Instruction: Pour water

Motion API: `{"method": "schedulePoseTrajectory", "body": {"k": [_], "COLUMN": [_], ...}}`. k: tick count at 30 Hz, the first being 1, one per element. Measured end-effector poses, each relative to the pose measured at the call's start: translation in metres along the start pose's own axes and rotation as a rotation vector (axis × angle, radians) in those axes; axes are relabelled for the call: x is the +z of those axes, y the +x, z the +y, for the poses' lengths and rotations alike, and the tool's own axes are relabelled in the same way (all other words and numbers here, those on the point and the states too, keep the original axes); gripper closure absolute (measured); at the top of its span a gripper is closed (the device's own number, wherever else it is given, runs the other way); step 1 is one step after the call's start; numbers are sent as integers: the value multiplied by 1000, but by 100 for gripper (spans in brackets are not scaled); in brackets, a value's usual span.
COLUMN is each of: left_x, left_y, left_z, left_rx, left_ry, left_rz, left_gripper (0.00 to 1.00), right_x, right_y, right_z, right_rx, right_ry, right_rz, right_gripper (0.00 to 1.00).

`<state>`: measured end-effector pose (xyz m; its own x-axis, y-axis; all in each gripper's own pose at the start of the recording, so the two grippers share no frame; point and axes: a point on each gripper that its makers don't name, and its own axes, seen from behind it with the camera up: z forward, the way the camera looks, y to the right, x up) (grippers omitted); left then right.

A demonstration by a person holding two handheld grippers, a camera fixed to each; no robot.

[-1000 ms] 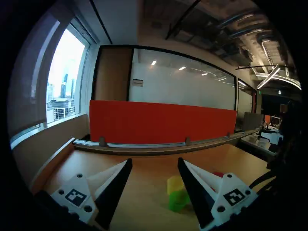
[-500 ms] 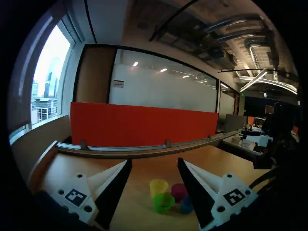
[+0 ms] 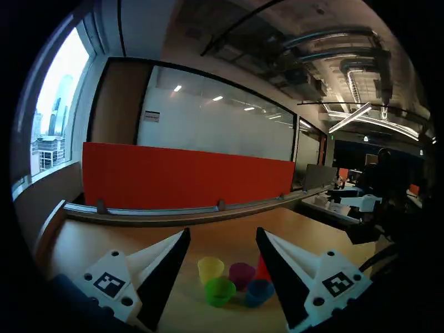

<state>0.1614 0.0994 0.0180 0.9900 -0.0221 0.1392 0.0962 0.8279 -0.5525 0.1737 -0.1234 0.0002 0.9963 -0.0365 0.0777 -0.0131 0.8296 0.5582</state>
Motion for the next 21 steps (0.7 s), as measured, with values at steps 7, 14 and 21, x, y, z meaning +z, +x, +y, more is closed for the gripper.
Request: {"method": "schedulePoseTrajectory", "body": {"k": [7, 14, 21], "left_x": [2, 5, 8], "left_y": [-13, -32, -45], "left_z": [0, 0, 0], "left_rx": [57, 133, 149], "left_ry": [-43, -84, -133], "left_rz": [-66, -148, -220], "left_gripper": [13, 13, 13], "right_x": [6, 9, 14], "right_y": [-12, -24, -32], "right_z": [-13, -35, -41], "right_rx": [-27, -49, -80], "right_ry": [66, 193, 242], "right_rz": [-51, -122, -197], "right_gripper": [1, 1, 1]}}
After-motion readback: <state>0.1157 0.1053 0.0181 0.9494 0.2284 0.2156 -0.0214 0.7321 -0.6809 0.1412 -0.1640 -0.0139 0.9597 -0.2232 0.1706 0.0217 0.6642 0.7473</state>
